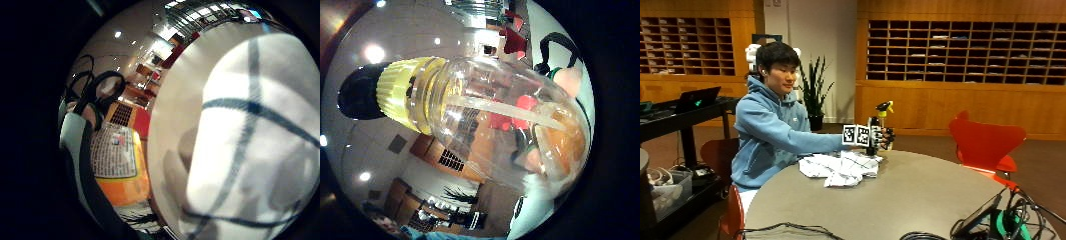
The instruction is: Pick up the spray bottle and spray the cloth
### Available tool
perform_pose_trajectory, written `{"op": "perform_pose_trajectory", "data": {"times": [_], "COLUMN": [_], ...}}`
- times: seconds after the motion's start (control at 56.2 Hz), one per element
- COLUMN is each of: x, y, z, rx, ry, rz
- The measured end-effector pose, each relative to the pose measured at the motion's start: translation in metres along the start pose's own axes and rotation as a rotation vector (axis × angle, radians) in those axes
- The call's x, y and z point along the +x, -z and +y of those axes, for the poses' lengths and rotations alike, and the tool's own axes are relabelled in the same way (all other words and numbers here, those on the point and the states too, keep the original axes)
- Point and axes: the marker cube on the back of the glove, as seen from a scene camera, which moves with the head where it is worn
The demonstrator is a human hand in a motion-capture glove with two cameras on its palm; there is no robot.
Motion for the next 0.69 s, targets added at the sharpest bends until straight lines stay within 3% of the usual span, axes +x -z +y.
{"op": "perform_pose_trajectory", "data": {"times": [0.694], "x": [0.027], "y": [-0.032], "z": [0.005], "rx": [-0.068], "ry": [-0.012], "rz": [0.052]}}
